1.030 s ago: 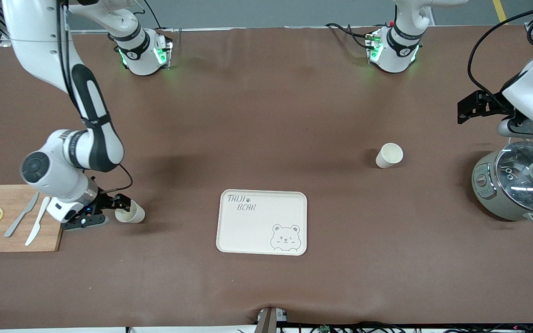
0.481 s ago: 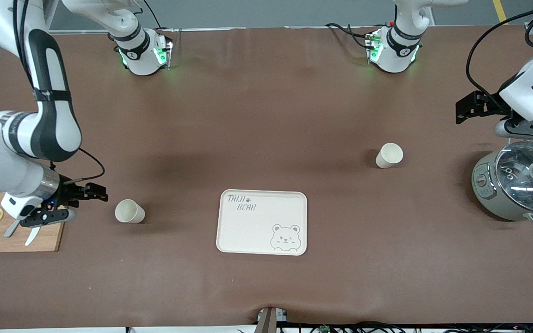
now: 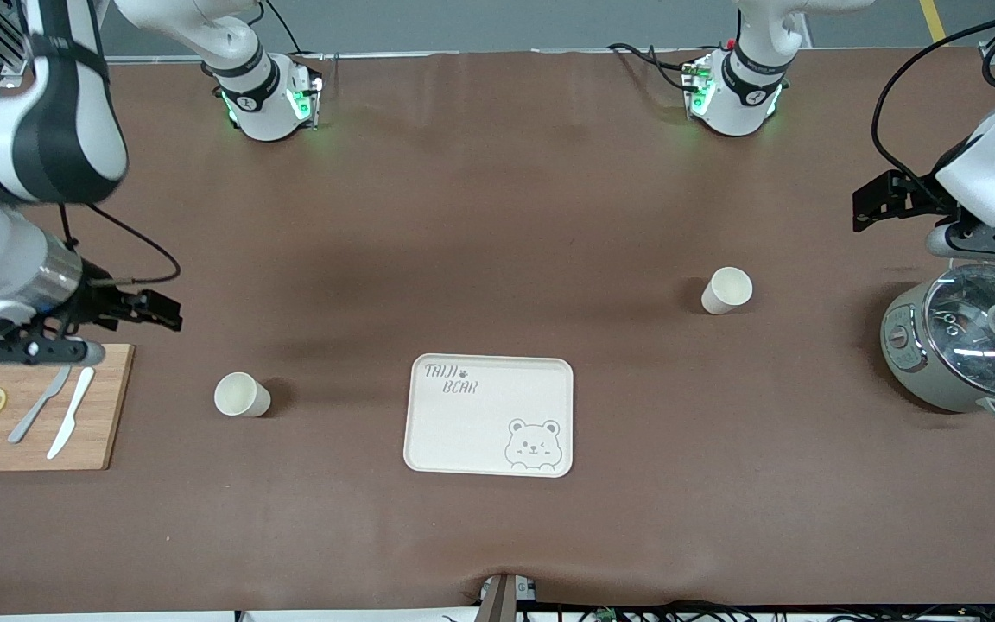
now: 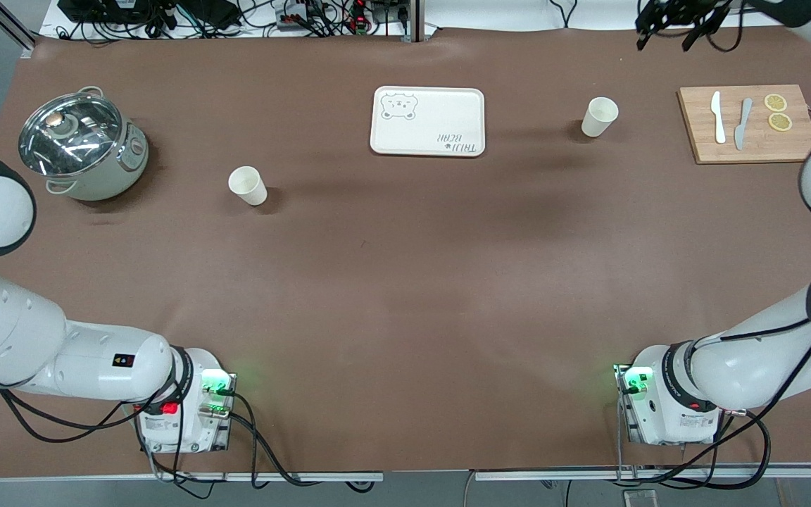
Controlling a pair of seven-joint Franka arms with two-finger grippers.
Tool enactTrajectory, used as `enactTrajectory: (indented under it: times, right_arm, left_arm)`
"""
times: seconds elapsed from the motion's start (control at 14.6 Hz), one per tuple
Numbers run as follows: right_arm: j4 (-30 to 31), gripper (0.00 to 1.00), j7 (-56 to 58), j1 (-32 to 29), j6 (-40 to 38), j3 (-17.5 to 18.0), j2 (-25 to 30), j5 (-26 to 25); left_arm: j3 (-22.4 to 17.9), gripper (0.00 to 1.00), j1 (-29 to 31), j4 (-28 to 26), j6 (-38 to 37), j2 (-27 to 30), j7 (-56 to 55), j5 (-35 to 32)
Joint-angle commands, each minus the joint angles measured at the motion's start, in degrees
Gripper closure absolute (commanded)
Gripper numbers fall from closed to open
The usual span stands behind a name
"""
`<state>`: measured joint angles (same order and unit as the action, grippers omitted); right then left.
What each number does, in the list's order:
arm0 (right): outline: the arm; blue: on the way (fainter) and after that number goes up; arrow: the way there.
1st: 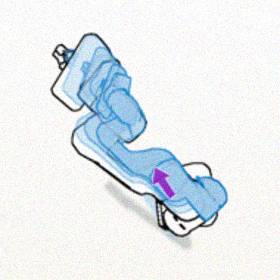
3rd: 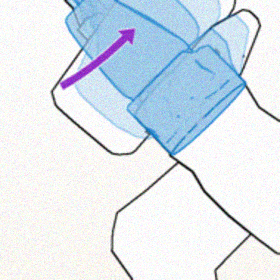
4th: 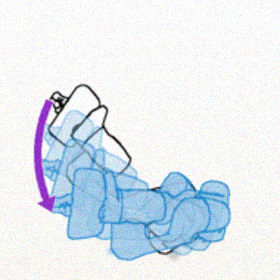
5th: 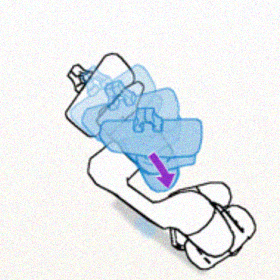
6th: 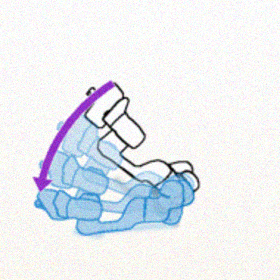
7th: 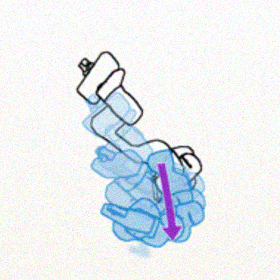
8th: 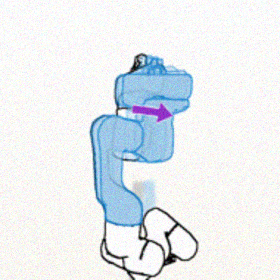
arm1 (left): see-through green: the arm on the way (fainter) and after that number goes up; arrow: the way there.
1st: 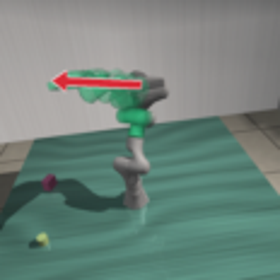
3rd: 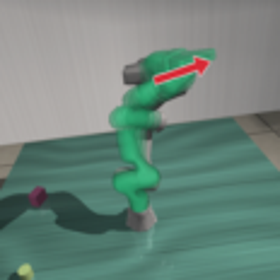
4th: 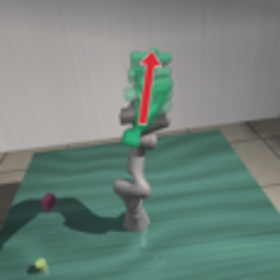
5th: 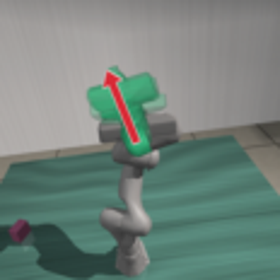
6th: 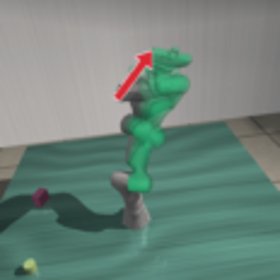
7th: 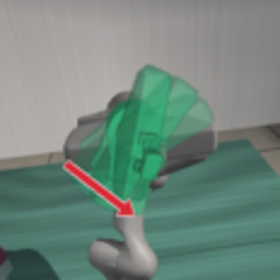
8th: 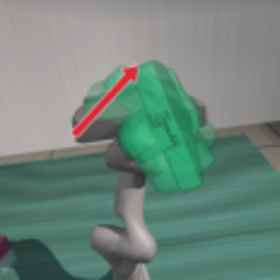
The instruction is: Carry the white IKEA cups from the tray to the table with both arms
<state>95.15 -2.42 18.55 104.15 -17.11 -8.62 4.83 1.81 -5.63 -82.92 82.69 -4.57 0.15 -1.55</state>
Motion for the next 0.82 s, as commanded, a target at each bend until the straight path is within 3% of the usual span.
enactTrajectory:
  times: [0.0, 0.55, 0.62, 0.76]
  right_arm:
    - [-1.63, 0.00, -0.92, -0.53, -2.10, -0.20, 1.24, -1.23]
    - [-3.13, 0.00, -0.13, -2.71, -3.95, -0.74, 0.97, -3.96]
    - [-3.30, 0.00, 0.05, -6.91, -4.13, 1.71, 0.97, -3.78]
    - [-3.83, 0.00, 2.67, -19.01, -4.04, 13.71, 1.06, -3.95]
  left_arm:
    - [-0.14, 0.00, 0.45, 0.31, 0.10, 0.35, -0.76, 0.76]
    - [-0.14, 0.00, 0.71, 0.39, 0.02, 0.70, 1.08, -0.03]
    - [-0.31, 0.00, 0.71, 0.31, -0.16, 0.70, 1.86, -0.03]
    - [-0.23, 0.00, 0.71, 0.40, -0.25, 0.70, 2.57, -0.03]
